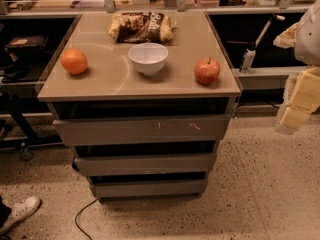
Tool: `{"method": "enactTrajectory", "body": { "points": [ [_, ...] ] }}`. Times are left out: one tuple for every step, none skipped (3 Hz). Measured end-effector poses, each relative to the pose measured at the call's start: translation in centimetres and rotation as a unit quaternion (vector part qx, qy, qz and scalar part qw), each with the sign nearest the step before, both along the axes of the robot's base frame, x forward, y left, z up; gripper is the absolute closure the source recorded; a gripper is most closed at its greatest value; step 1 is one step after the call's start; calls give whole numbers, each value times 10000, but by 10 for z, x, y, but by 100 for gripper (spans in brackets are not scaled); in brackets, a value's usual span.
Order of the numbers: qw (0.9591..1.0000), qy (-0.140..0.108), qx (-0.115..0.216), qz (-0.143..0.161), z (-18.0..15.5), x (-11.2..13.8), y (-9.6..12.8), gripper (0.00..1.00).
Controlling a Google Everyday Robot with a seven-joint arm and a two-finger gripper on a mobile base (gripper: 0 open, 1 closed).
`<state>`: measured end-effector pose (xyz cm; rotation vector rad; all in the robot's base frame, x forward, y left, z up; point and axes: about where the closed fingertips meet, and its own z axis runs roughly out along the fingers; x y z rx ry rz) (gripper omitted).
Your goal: Open top drawer
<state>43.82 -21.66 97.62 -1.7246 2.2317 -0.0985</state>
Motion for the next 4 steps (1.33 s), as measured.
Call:
{"method": "enactTrajectory", "body": {
  "points": [
    [10000, 0, 0, 0, 0, 0, 0, 0],
    [10000, 52, 3, 47, -20, -5, 11, 0],
    [9994, 242, 182, 151, -70, -13, 44, 0],
    [9980, 418, 360, 318, -124, -7, 76, 0]
  ]
}}
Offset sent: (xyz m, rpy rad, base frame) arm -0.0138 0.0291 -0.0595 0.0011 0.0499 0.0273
